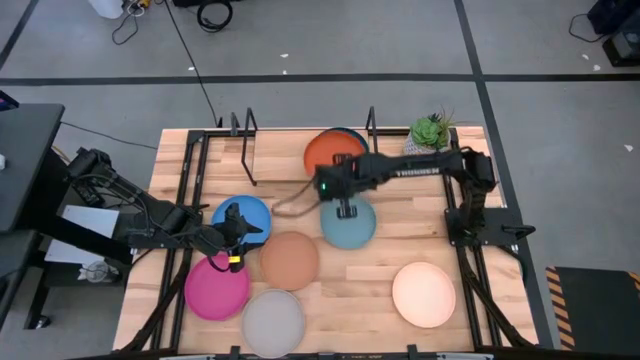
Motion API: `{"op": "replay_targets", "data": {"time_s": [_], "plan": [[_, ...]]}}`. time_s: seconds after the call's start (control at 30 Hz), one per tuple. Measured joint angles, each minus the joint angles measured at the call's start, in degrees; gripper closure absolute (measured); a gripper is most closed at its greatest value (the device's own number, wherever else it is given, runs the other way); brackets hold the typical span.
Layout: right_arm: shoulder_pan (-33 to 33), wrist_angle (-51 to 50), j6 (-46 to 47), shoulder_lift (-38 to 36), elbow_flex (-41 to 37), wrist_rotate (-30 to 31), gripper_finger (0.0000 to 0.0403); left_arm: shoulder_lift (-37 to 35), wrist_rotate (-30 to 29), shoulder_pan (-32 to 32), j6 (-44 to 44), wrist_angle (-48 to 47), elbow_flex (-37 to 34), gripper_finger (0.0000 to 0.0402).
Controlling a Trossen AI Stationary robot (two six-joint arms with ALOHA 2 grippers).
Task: Place and stack plates onto a shelf
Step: Stack the orange plate on top of the dark blue plate on the shelf, then stack the blue plate on top of the orange plate on the shelf
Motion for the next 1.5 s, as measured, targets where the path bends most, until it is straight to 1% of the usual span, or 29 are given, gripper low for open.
{"op": "replay_targets", "data": {"time_s": [0.17, 0.3, 0.4, 0.53, 0.63, 0.77, 0.87, 1.0, 1.2, 1.27, 1.43, 1.5], "plan": [[-5.3, 2.2, -0.3, 0.3, 0.0, -1.9, 0.0386, 0.0, 0.0, 0.0, 0.0, -0.3, 0.0, 0.0217], [-8.7, 4.7, -0.5, 0.3, -1.3, -5.9, 0.0386, 0.0, 0.0, 0.0, 0.0, -0.9, 0.0, 0.0217], [-10.4, 6.3, -1.0, 0.3, -3.7, -8.4, 0.0386, 0.0, 0.0, 0.0, -0.2, -0.9, 0.0, 0.0217], [-11.2, 9.3, -1.9, 0.4, -6.7, -8.5, 0.0383, 0.0, 0.0, 0.0, -0.4, -0.9, 0.0, 0.0217], [-11.1, 10.5, -1.9, 0.4, -7.7, -8.5, 0.0369, 0.0, 0.0, 0.0, -0.4, -0.8, 0.0, 0.0217], [-11.1, 10.8, -2.3, 0.4, -7.9, -8.5, 0.0338, 0.0, 0.0, 0.0, -0.5, -0.8, 0.0, 0.0217], [-11.1, 9.2, -2.8, 0.2, -7.1, -7.5, 0.0319, 0.0, 0.0, 0.0, -0.5, -0.9, 0.0, 0.0217], [-10.2, 7.7, -2.8, -1.3, -5.4, -5.2, 0.0305, 0.0, 0.1, 0.0, -1.7, -2.4, 0.0, 0.0217], [-6.1, 7.6, -2.4, -2.0, -5.5, -5.2, 0.0304, 0.0, 1.0, 0.0, -10.8, -9.2, 0.0, 0.0217], [-4.2, 8.1, -1.9, -2.0, -5.5, -5.2, 0.0304, 0.0, 2.5, 0.0, -13.5, -10.4, 0.0, 0.0217], [1.2, 11.0, -0.5, -2.0, -5.6, -4.5, 0.0304, 0.2, 8.8, 0.0, -17.9, -14.2, 0.0, 0.0217], [3.5, 14.3, -1.3, -2.0, -6.4, -4.4, 0.0304, 1.1, 10.3, 0.0, -20.0, -15.4, 0.0, 0.0217]]}}
